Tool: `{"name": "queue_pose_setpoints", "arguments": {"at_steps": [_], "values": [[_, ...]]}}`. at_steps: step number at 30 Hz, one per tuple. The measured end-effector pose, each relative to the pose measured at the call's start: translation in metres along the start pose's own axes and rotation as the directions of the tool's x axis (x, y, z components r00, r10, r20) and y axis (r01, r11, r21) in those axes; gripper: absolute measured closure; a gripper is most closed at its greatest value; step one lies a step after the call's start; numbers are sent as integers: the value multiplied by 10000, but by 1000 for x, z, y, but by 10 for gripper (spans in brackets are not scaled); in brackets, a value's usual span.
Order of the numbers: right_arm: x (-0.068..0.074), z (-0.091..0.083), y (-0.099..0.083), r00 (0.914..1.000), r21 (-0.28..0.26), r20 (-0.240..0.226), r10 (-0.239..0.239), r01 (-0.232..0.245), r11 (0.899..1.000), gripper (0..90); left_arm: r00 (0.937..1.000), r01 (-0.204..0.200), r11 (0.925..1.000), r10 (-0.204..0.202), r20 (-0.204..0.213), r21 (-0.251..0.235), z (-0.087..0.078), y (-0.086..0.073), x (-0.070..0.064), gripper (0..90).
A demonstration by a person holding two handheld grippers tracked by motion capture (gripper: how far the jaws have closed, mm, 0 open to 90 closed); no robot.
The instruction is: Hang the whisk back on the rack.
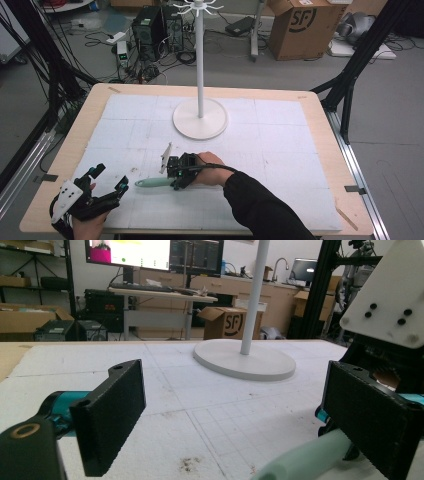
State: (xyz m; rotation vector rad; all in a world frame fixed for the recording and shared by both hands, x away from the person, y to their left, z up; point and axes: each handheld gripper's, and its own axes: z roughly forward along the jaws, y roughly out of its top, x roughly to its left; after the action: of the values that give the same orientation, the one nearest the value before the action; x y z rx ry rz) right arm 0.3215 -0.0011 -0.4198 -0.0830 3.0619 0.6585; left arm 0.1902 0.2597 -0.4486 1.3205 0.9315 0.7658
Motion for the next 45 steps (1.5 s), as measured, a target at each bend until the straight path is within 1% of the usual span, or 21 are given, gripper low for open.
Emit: {"name": "queue_pose_setpoints", "arguments": {"at_steps": [2,4,8,10,14,15,16,17,20,22,23,24,28,30,33,35,36,37,38,40,45], "values": [[-1,-3,-1,9999,-184,27,117,-117,9998,692,10000,4,10000,-4,0,-5,0,0,0,109],[-2,-7,-1,9997,-247,91,220,-217,9995,692,10000,2,10000,-2,-18,12,0,0,0,109],[-1,-12,-3,9996,-415,223,172,-162,9990,692,10000,3,10000,-3,-35,-3,0,0,0,110],[-1,-15,-4,9994,-548,230,249,-236,9982,692,10000,1,10000,-1,-45,3,0,0,0,110],[-2,-21,-7,9986,-815,398,357,-324,9961,692,10000,-3,10000,3,-70,5,0,0,0,109],[-3,-24,-9,9982,-916,478,374,-329,9953,692,10000,-4,10000,4,-68,7,0,0,0,109],[-4,-26,-10,9981,-991,462,413,-366,9944,692,10000,-8,10000,8,-70,9,0,0,0,109],[-4,-29,-11,9973,-998,517,517,-464,9939,692,10000,1,10000,-1,-75,10,0,0,0,109],[-5,-37,-15,9962,-1368,577,657,-573,9889,692,10000,10,10000,-10,-77,31,0,0,0,110],[-5,-40,-17,9950,-1493,710,695,-583,9871,692,10000,-13,10000,14,-69,45,0,-1,0,109],[-6,-42,-18,9953,-1602,746,620,-494,9858,692,10000,-10,10000,11,-67,46,0,0,0,109],[-5,-43,-19,9946,-1675,753,712,-578,9842,692,10000,-12,10000,12,-68,47,0,-1,0,109],[-5,-50,-24,9919,-1895,891,904,-722,9792,692,10000,-4,10000,4,-71,39,1,-1,-1,109],[-5,-53,-25,9921,-1904,818,950,-780,9786,692,10000,-5,10000,6,-73,48,1,-1,0,109],[-4,-57,-27,9906,-2022,959,975,-766,9763,692,10000,16,10000,-15,-85,55,1,-1,0,109],[-4,-60,-28,9896,-2176,1046,992,-745,9732,692,10000,2,10000,-2,-87,65,1,-1,0,109],[-3,-62,-30,9881,-2363,1091,1085,-803,9684,692,10000,19,10000,-19,-81,66,1,-1,-1,109],[-3,-64,-30,9878,-2374,1093,1112,-827,9679,692,10000,16,10000,-15,-76,73,1,-1,-1,109],[-3,-67,-31,9856,-2452,1180,1210,-892,9654,692,10000,-13,9999,14,-70,103,1,-1,-1,109],[-4,-71,-33,9840,-2630,1256,1263,-897,9606,692,10000,-11,10000,11,-73,98,2,-1,-1,109],[-5,-85,-39,9771,-3158,1409,1592,-1080,9427,692,10000,10,10000,-9,-61,89,2,-2,-1,109]]}}
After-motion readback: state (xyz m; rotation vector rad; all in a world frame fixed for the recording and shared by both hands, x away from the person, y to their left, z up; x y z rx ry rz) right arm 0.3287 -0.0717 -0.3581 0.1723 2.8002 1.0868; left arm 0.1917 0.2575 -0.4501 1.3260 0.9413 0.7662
